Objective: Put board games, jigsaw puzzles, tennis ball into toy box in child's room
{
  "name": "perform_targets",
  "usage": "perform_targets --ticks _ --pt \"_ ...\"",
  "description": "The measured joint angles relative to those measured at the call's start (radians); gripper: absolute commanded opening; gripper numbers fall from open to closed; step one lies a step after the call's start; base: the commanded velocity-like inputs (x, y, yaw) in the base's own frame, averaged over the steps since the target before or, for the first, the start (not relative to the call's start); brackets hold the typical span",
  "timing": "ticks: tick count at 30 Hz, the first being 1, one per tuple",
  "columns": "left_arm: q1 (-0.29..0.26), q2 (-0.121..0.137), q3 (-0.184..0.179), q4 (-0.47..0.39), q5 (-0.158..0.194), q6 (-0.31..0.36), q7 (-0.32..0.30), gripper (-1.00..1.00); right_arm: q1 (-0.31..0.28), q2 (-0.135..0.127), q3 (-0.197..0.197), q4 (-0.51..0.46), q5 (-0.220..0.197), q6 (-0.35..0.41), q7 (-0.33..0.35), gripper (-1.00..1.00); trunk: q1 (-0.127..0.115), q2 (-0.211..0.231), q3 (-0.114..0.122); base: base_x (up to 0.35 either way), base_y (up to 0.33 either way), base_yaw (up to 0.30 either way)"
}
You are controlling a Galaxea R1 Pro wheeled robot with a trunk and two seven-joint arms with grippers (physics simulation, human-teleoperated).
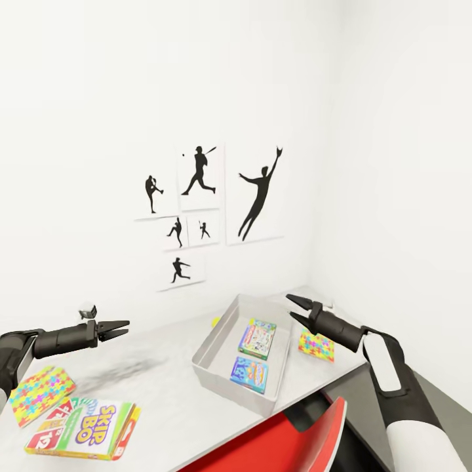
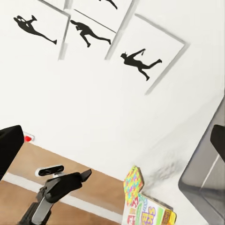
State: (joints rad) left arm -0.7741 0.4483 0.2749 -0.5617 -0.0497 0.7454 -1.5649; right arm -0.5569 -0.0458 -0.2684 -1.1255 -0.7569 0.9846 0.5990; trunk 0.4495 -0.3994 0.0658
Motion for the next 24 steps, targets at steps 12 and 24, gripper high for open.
perform_targets --ticks 12,24 --pt "0.0 0.001 0.0 0.0 0.0 0.0 0.0 1.0 0.13 -0.023 0.098 -0.186 0.024 -0.076 0.101 1.0 0.0 0.0 0.01 0.0 0.0 0.083" --pt "0.0 0.003 0.003 0.0 -0.001 0.0 0.0 1.0 0.171 -0.024 0.121 -0.223 0.031 -0.107 0.106 1.0 0.0 0.0 0.011 0.0 0.0 0.008"
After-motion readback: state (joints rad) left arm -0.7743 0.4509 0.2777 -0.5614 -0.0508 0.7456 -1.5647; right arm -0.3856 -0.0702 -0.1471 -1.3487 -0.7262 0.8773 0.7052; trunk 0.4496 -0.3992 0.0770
